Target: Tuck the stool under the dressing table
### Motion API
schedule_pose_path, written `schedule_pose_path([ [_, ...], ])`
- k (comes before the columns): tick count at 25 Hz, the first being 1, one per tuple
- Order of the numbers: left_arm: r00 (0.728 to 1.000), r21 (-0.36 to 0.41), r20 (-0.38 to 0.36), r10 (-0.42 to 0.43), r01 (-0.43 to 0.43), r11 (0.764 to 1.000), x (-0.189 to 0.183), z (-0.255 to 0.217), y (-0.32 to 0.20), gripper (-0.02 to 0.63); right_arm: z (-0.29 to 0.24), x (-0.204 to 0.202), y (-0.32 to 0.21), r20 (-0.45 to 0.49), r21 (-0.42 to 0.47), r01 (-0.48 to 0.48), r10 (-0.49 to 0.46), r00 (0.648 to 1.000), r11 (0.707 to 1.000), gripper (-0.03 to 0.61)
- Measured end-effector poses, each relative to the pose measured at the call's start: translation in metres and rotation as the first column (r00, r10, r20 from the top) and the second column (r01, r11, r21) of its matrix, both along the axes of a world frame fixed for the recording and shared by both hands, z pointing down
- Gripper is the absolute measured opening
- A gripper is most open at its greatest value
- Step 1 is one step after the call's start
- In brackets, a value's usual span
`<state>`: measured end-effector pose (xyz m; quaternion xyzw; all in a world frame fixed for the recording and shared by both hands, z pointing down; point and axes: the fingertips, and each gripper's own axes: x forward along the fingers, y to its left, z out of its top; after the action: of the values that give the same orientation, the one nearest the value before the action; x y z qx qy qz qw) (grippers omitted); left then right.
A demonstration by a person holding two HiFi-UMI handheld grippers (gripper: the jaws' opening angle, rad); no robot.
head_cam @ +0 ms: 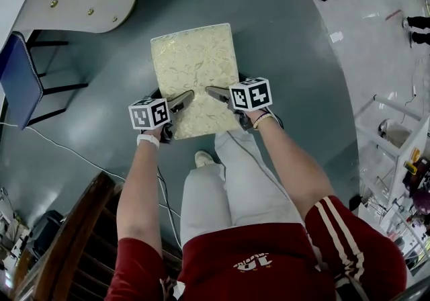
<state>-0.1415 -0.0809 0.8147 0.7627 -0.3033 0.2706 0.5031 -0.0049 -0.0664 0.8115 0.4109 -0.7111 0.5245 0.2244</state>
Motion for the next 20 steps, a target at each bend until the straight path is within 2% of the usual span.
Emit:
schedule_pose_path([
  [7,0.999,-0.011,0.004,-0.035,0.035,0.999,0.014,-0.036,0.01,0.518,-0.036,0.016,0.004,-0.014,-0.009,0.046,-0.046,0.999,0.999,0.511],
  [15,0.997,0.018,-0.009,-0.081,0.081,0.997,0.02,-0.125,-0.014,0.518,-0.126,0.023,-0.022,-0.003,0.015,0.04,-0.04,0.999,0.999,0.511],
  [20,0.995,0.045,-0.048,-0.087,0.09,0.995,0.012,-0.154,-0.043,0.518,-0.159,0.016,-0.053,-0.038,0.055,0.048,-0.046,0.998,0.997,0.511],
])
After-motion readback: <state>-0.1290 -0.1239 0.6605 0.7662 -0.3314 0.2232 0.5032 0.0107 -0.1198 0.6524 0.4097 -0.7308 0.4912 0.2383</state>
